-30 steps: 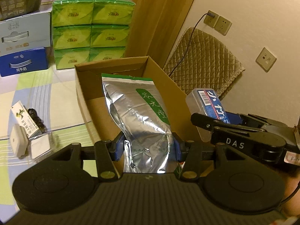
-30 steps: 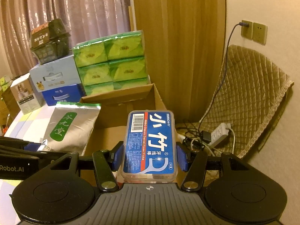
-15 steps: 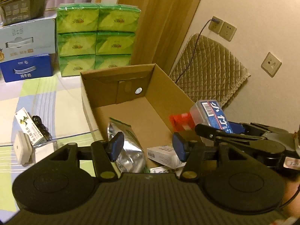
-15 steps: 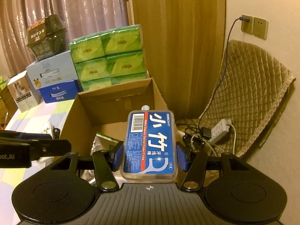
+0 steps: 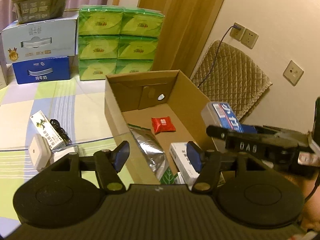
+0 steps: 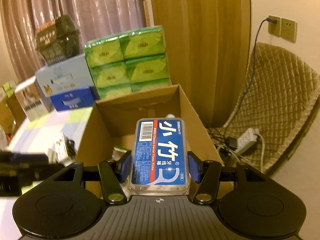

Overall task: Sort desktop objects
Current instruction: 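Open both grippers to drop the items into the cardboard box, then move both tools back to the night light and plastic packet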

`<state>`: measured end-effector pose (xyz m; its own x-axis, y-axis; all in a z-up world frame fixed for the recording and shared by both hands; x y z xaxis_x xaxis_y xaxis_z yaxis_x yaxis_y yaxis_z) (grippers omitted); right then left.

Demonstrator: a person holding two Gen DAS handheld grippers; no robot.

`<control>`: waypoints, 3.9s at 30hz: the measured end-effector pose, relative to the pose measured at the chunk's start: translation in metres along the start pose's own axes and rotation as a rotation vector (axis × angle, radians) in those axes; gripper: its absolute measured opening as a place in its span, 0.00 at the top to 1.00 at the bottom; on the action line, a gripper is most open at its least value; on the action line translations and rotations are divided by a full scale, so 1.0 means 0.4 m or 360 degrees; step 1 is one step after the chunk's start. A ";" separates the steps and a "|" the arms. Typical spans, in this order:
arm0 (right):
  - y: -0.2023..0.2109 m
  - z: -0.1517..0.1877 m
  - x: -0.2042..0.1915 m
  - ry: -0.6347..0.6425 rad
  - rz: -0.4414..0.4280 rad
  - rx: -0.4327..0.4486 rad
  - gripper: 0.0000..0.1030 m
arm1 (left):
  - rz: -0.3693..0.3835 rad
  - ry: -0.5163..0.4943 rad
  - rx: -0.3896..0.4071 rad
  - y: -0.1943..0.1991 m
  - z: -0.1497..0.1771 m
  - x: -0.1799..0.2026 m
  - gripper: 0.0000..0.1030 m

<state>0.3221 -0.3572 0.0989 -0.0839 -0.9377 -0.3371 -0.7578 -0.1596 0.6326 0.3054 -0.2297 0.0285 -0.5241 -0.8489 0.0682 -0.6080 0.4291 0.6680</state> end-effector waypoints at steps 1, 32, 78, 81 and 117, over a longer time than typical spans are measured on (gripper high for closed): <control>-0.003 -0.005 0.001 -0.0027 -0.0006 0.0003 0.32 | -0.0005 0.0000 -0.0002 0.002 0.002 -0.004 0.42; 0.204 0.149 -0.143 -0.0067 -0.0129 0.0029 0.02 | -0.0277 -0.0019 -0.0008 0.234 0.168 -0.109 0.01; 0.067 0.404 -0.514 0.0258 -0.0384 -0.0240 0.02 | -0.0569 0.0000 -0.0174 0.347 0.432 -0.459 0.01; 0.012 0.426 -0.522 0.0282 -0.0362 -0.0256 0.02 | -0.0552 -0.0028 -0.0182 0.309 0.438 -0.482 0.01; -0.468 0.385 -0.495 0.0418 -0.0146 -0.0394 0.20 | -0.0300 -0.0560 -0.0139 -0.110 0.376 -0.591 0.02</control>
<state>0.3810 -0.0942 -0.0599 0.1706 -0.9581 -0.2302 -0.5721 -0.2866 0.7685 0.3663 -0.0014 -0.1284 -0.5897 -0.7462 -0.3089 -0.6680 0.2356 0.7059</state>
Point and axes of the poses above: each gripper's, at about its wrist camera, not at the fingertips, and y roughly against the way its jaws point, x to its right, z to its underside, the point moved 10 cm from there along -y, roughly the way its jaws point, and after that the axes turned 15 degrees about -y, right-handed, at the moved point
